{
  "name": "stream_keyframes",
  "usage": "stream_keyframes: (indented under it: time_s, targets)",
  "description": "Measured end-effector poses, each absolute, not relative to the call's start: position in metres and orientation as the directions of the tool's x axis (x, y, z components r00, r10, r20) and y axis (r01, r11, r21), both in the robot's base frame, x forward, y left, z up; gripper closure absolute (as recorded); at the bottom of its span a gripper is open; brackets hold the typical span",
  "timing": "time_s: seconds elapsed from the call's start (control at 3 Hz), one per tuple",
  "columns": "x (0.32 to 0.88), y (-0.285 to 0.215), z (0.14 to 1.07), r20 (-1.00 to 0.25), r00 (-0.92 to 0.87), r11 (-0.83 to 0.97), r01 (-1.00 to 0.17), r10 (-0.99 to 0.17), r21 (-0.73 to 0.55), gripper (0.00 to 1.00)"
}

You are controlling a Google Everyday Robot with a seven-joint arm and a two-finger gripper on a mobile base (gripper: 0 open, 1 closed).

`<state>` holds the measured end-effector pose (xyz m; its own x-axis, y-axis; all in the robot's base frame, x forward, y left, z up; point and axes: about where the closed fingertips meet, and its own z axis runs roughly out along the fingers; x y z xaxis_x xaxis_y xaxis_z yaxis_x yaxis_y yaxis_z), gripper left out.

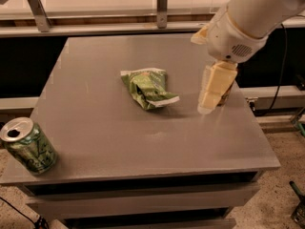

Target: Move green jalapeno chip bag near green can

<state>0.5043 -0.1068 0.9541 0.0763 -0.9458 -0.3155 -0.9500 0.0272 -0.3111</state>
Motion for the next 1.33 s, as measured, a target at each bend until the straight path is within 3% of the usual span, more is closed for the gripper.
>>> stream_keyframes:
  time_s: [0.67,1.33]
  targets:
    - [0.538,-0.053,0.897,-0.301,0.153,-0.040,-0.936,-0.941,-0.350,0.00]
    - [0.558,-0.027,0.849,-0.326,0.121,-0.001,-0.939,-0.938,-0.345,0.40]
